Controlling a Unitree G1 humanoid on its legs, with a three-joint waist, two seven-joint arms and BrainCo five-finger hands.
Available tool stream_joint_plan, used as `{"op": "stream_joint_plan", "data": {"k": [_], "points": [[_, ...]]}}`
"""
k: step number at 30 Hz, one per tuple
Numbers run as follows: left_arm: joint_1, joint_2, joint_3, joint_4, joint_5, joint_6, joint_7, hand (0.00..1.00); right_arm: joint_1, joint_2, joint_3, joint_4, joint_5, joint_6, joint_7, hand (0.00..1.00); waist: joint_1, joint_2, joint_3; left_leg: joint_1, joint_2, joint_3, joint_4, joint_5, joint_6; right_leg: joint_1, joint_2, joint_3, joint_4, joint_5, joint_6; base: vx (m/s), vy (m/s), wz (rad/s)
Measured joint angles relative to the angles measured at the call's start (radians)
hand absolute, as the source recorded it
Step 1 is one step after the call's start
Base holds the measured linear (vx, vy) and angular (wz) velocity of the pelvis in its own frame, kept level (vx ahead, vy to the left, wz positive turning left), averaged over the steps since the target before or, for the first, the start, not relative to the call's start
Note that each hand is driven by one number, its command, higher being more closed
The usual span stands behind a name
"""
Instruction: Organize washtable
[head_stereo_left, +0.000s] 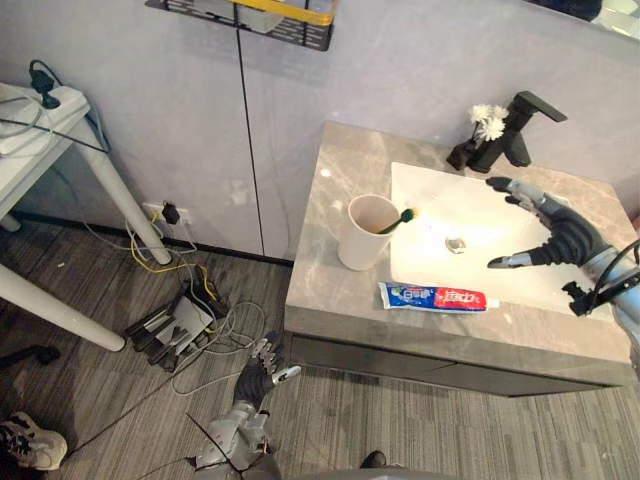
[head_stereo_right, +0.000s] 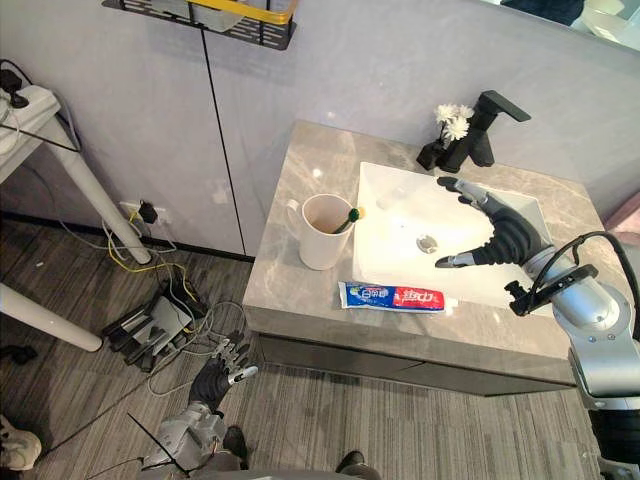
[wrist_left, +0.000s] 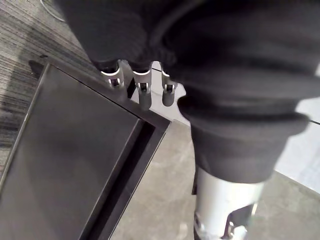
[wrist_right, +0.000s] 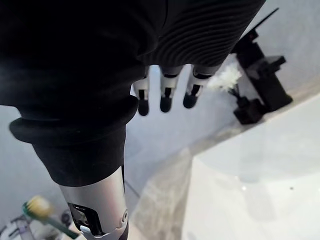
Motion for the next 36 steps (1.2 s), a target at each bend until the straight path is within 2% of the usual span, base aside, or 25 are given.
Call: {"op": "stream_joint_plan", "data": {"k": [8,9,11,24,36], "points": [[0.020,0.001,-0.009,0.028,0.008,0.000,-0.014,0.00,0.136,-0.004,0.020,0.019,-0.153,-0.017,0.018,0.00,-0.002,0.023,-0.029,0.006,-0.011,-0.004,-0.031,0.023,0.003,0.002,0.000,-0.005,-0.011,-0.001,0.001,-0.04,-0.011,0.03],[0.030,0.002,-0.016,0.028,0.010,0.000,-0.014,0.00,0.134,-0.004,0.063,0.096,-0.246,-0.017,-0.005,0.00,-0.001,0.024,-0.029,0.017,-0.024,-0.005,-0.067,0.046,0.007,0.002,-0.001,-0.006,-0.011,-0.001,0.001,-0.06,-0.011,0.05],[0.036,0.003,-0.016,0.028,0.010,0.000,-0.013,0.00,0.134,-0.004,0.063,0.105,-0.266,-0.023,-0.015,0.00,-0.002,0.027,-0.031,0.024,-0.026,-0.004,-0.087,0.057,0.007,0.001,-0.003,-0.007,-0.011,-0.001,0.001,-0.04,-0.015,0.06],[0.037,0.002,-0.020,0.030,0.009,0.000,-0.013,0.00,0.039,0.004,0.064,0.183,-0.325,-0.050,-0.111,0.00,-0.001,0.033,-0.034,0.021,-0.030,-0.013,-0.117,0.078,0.011,-0.002,-0.001,-0.023,-0.015,-0.001,0.001,0.00,-0.007,0.03],[0.038,0.002,-0.020,0.046,0.009,0.000,-0.012,0.00,-0.047,0.006,0.064,0.221,-0.322,-0.053,-0.123,0.00,0.002,0.034,-0.033,0.014,-0.040,-0.037,-0.131,0.087,0.011,-0.002,-0.001,-0.038,-0.015,-0.001,0.001,0.01,-0.003,0.05]]}}
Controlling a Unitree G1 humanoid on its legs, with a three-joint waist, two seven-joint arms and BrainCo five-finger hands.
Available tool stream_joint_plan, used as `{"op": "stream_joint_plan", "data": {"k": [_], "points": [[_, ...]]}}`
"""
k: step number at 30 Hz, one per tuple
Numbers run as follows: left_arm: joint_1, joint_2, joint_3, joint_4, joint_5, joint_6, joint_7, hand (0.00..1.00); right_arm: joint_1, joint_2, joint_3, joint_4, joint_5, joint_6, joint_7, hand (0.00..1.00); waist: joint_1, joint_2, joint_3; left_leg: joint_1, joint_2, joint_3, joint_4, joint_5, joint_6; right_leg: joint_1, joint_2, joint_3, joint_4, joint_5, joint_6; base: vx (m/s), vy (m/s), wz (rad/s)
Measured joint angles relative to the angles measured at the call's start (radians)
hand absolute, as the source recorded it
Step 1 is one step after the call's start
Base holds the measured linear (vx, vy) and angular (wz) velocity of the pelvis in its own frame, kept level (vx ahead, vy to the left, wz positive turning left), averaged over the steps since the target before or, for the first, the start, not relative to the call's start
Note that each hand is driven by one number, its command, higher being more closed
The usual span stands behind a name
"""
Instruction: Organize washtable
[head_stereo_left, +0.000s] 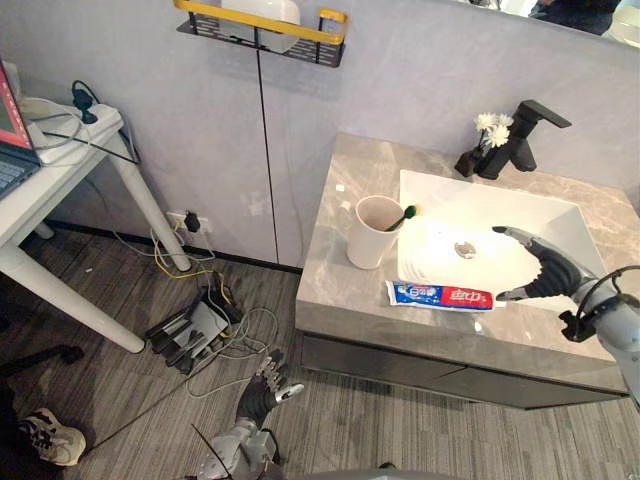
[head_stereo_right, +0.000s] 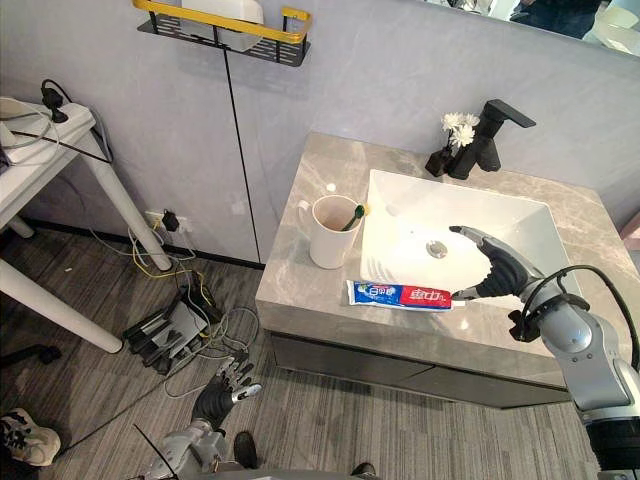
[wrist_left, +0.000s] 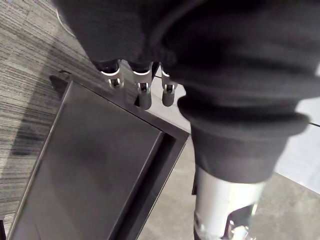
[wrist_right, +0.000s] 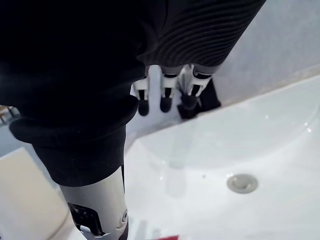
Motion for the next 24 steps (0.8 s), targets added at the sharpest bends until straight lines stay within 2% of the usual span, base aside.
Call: {"op": "stream_joint_plan", "data": {"k": [8,13,16,20,24], "points": [[-0.002,-0.001,0.000,0.000,0.000,0.000,0.000,0.00,-0.021,0.048,0.026,-0.001,0.039,0.001,0.003,0.00,0.000,0.000,0.022,-0.006,0.000,-0.001,-0.012,0.004,0.000,-0.012,0.000,0.001,-0.002,0.000,0.000,0.00,-0.003,0.00],[-0.004,-0.001,0.001,0.000,-0.001,0.000,0.002,0.00,-0.023,0.142,0.021,-0.001,0.039,0.002,-0.003,0.00,0.000,0.000,0.024,-0.009,-0.001,-0.001,-0.013,0.009,0.004,-0.014,-0.001,0.000,-0.002,0.000,0.000,0.03,-0.009,0.00],[-0.004,-0.001,0.001,0.000,0.000,0.000,0.002,0.00,-0.023,0.221,-0.013,-0.001,0.035,0.002,-0.067,0.00,-0.001,0.000,0.024,-0.009,0.000,-0.004,-0.013,0.009,0.004,-0.013,-0.002,-0.002,0.000,0.000,0.000,0.04,-0.011,0.03],[-0.007,-0.001,0.003,0.000,0.000,0.000,0.002,0.00,-0.023,0.254,-0.063,-0.001,-0.013,0.001,-0.120,0.00,-0.002,0.000,0.033,-0.005,0.000,-0.008,-0.012,0.009,0.004,-0.004,-0.004,-0.013,0.004,0.000,0.000,0.02,-0.005,0.07],[-0.021,-0.001,0.004,0.004,0.000,0.000,0.002,0.00,-0.023,0.274,-0.082,-0.002,-0.041,0.001,-0.139,0.00,-0.001,0.004,0.055,0.001,-0.002,-0.010,-0.011,0.008,0.003,0.005,-0.007,-0.020,0.006,0.000,0.000,-0.01,-0.004,0.04]]}}
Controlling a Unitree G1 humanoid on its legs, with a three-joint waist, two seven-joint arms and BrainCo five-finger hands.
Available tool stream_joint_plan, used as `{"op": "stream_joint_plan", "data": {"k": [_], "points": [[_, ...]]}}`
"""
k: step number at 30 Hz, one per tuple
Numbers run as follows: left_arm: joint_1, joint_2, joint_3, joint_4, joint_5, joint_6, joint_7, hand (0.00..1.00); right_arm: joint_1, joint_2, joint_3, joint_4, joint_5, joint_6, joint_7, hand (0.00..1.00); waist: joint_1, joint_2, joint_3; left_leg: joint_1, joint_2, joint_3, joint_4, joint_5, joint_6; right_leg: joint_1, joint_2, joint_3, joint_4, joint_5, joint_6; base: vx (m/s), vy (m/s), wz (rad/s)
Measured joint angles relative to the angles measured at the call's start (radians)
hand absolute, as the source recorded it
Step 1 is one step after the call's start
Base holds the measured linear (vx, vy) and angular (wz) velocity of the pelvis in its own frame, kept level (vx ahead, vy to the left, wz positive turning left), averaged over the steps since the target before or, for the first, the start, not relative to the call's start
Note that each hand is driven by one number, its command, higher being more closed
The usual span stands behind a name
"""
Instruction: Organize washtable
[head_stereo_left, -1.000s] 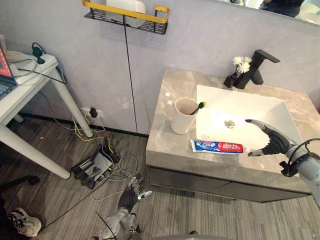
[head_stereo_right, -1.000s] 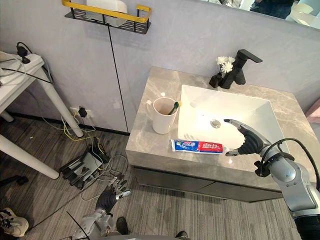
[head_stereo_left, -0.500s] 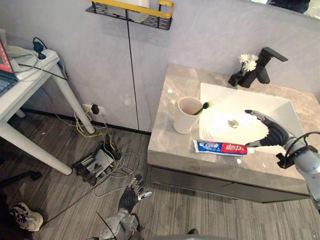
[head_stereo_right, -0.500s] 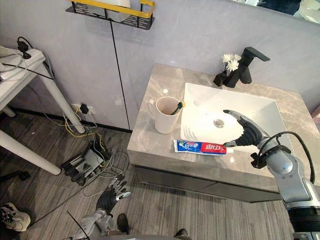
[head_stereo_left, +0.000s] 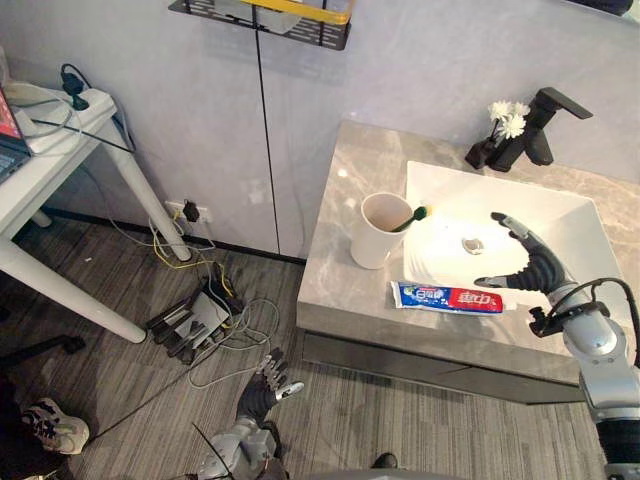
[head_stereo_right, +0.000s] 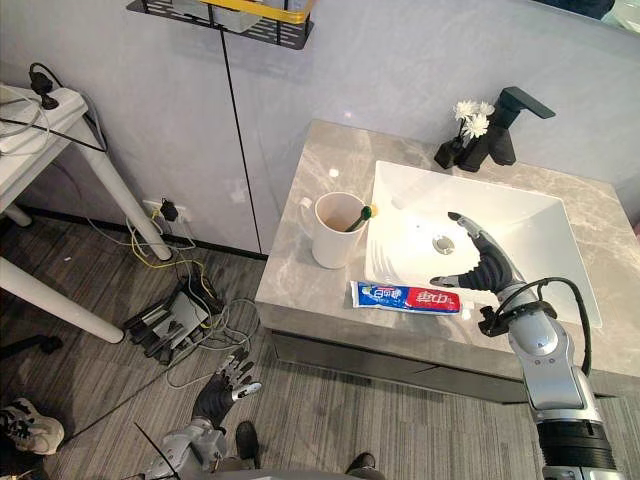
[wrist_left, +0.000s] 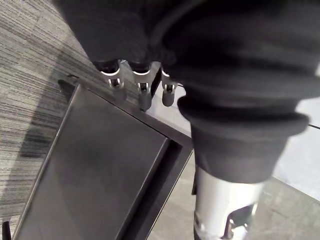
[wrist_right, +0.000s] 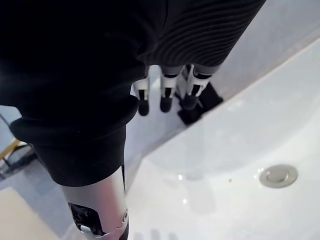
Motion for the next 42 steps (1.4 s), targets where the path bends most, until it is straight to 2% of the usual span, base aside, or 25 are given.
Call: {"op": "stream_joint_plan", "data": {"k": [8,12,20,23,31,36,42], "points": [[-0.002,0.000,-0.001,0.025,0.000,0.009,0.001,0.00,0.002,0.006,-0.011,0.000,0.002,0.000,-0.006,0.00,-0.001,0.017,0.012,0.000,0.001,0.002,0.005,-0.001,-0.001,0.000,0.000,0.000,0.000,0.000,0.000,0.00,0.000,0.00],[-0.003,0.000,-0.003,0.025,-0.001,0.014,0.001,0.00,0.004,0.010,-0.011,0.000,0.013,0.000,-0.004,0.00,-0.001,0.018,0.012,0.000,0.001,0.003,0.004,-0.001,0.000,0.000,0.000,0.000,0.000,0.000,0.000,0.00,0.000,0.00],[-0.004,-0.002,-0.002,0.036,-0.002,0.017,0.002,0.00,0.006,0.071,-0.016,-0.102,0.196,0.002,0.037,0.00,-0.001,0.019,0.013,0.000,0.001,0.003,0.004,0.000,0.000,0.000,0.000,-0.001,0.000,0.000,0.000,0.00,0.000,0.00],[-0.005,-0.002,-0.002,0.037,-0.002,0.019,0.002,0.00,0.032,0.097,-0.016,-0.163,0.227,0.002,0.059,0.00,0.000,0.019,0.013,0.000,0.001,0.003,0.003,0.000,0.000,0.000,0.000,0.000,0.000,0.000,0.000,0.00,0.000,0.00],[-0.003,-0.010,0.010,0.084,-0.016,0.027,0.006,0.00,0.111,0.119,-0.013,-0.181,0.231,0.011,0.106,0.00,0.000,0.020,0.012,0.010,0.002,0.021,0.002,-0.002,0.000,-0.003,0.001,0.022,-0.001,0.000,0.000,0.00,-0.001,-0.06],[0.003,-0.021,0.024,0.121,-0.104,0.050,0.021,0.00,0.169,0.113,-0.012,-0.181,0.189,0.019,0.109,0.00,-0.002,0.022,0.011,0.019,0.005,0.034,-0.004,-0.009,-0.006,-0.003,0.004,0.031,-0.005,0.000,0.000,0.00,-0.019,-0.08],[0.019,-0.022,0.043,0.133,-0.144,0.059,0.021,0.00,0.203,0.043,-0.008,-0.170,0.142,0.018,0.126,0.00,-0.003,0.029,0.007,0.020,0.008,0.037,-0.004,-0.007,-0.004,-0.003,0.010,0.033,-0.013,0.000,0.000,0.00,-0.014,-0.02]]}}
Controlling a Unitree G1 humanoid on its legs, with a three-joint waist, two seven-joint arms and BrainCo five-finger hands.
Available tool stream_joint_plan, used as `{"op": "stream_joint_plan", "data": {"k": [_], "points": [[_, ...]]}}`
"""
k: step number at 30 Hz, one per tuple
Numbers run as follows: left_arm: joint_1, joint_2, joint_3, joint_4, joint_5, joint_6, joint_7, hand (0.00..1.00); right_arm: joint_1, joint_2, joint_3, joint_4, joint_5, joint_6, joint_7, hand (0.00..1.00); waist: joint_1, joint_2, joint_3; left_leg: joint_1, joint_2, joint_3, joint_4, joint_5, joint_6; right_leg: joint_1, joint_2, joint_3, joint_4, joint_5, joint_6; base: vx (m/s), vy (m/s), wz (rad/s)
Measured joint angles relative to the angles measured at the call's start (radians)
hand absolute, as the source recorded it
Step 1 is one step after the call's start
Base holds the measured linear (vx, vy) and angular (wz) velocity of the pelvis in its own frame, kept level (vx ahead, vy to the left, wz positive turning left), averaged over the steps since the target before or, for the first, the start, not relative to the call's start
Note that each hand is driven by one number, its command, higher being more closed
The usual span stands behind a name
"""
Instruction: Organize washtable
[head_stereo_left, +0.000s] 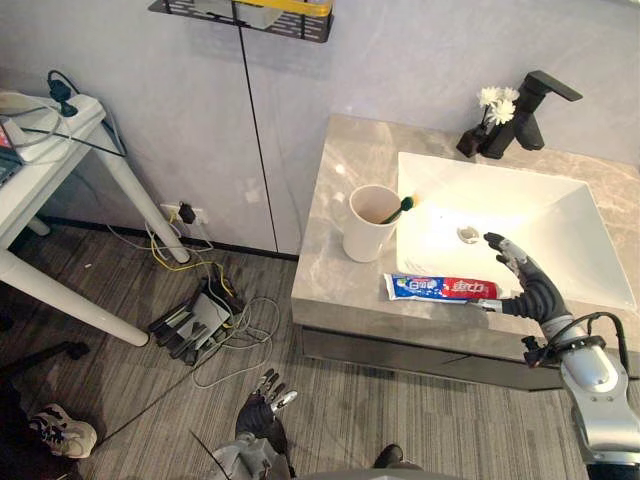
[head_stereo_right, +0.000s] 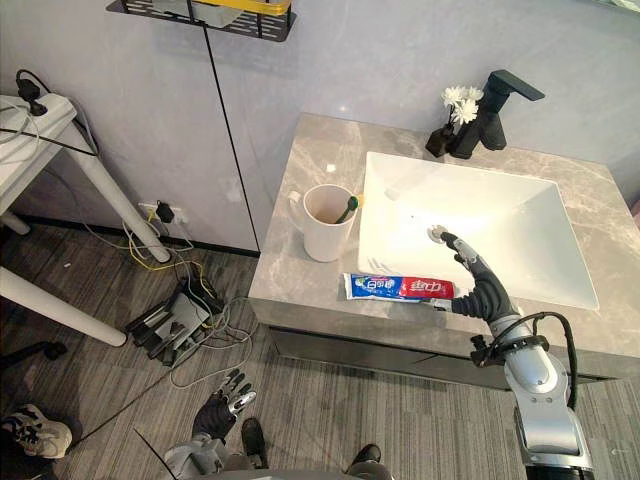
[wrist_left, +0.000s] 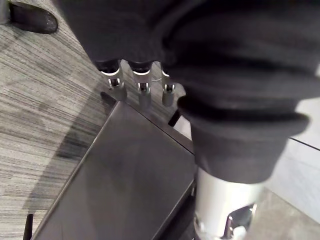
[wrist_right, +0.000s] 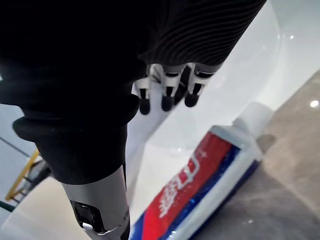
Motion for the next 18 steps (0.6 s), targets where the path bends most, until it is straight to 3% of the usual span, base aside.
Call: {"op": "stream_joint_plan", "data": {"k": [18], "points": [[0.003,0.002,0.002,-0.001,0.018,-0.001,0.000,0.00,-0.062,-0.056,0.014,0.086,-0.024,-0.001,-0.001,0.00,0.003,0.003,-0.007,-0.006,-0.001,-0.006,-0.002,0.003,0.004,0.000,0.000,-0.005,-0.001,0.000,0.000,0.00,-0.002,0.01]]}}
